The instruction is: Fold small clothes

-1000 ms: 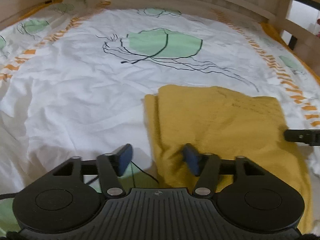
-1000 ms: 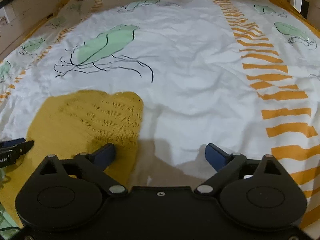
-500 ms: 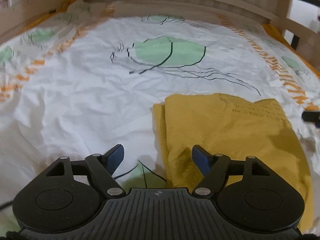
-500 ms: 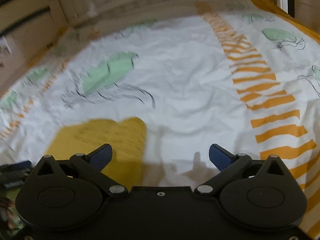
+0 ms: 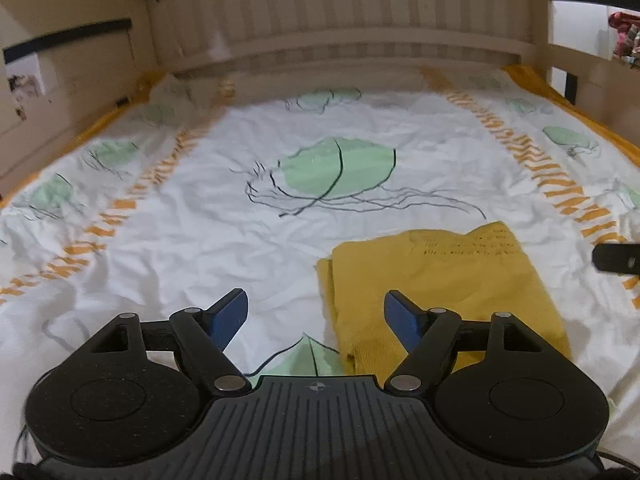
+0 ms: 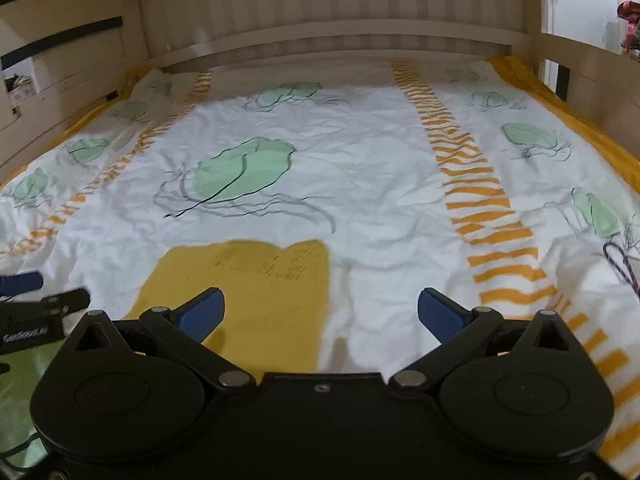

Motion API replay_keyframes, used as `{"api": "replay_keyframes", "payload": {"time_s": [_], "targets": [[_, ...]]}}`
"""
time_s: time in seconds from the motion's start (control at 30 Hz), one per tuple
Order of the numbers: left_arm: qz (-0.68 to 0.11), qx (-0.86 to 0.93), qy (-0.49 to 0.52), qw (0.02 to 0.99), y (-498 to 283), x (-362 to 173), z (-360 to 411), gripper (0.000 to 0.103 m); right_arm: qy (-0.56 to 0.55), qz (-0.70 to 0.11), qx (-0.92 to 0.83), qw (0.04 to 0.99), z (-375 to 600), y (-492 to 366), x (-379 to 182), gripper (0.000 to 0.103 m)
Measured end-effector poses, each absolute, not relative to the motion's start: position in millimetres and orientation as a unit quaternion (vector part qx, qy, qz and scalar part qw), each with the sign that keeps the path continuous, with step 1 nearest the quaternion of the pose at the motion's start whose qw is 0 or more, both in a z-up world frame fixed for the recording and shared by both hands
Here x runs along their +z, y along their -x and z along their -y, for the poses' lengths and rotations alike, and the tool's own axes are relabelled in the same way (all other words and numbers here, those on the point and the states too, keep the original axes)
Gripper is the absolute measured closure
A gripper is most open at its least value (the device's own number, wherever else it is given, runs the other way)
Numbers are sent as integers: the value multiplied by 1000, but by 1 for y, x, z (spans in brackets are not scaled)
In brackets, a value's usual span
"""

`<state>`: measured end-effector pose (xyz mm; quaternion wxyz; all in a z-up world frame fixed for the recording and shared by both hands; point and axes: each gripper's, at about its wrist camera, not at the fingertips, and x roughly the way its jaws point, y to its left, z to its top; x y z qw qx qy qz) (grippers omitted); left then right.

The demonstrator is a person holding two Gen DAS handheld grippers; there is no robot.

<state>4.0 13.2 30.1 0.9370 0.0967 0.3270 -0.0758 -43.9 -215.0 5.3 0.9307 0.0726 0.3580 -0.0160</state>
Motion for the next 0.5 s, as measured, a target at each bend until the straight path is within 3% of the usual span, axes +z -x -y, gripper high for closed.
{"api": "replay_keyframes", "payload": {"time_s": [0.3,0.5], "targets": [[-387,-109,-48,914,15,32,-19,29,-54,-402,-36,913,197,80,2,1],[-401,-80,-75,909,25,18,-14,29,-76,-429,-16,900,194,94,-7,1]]}}
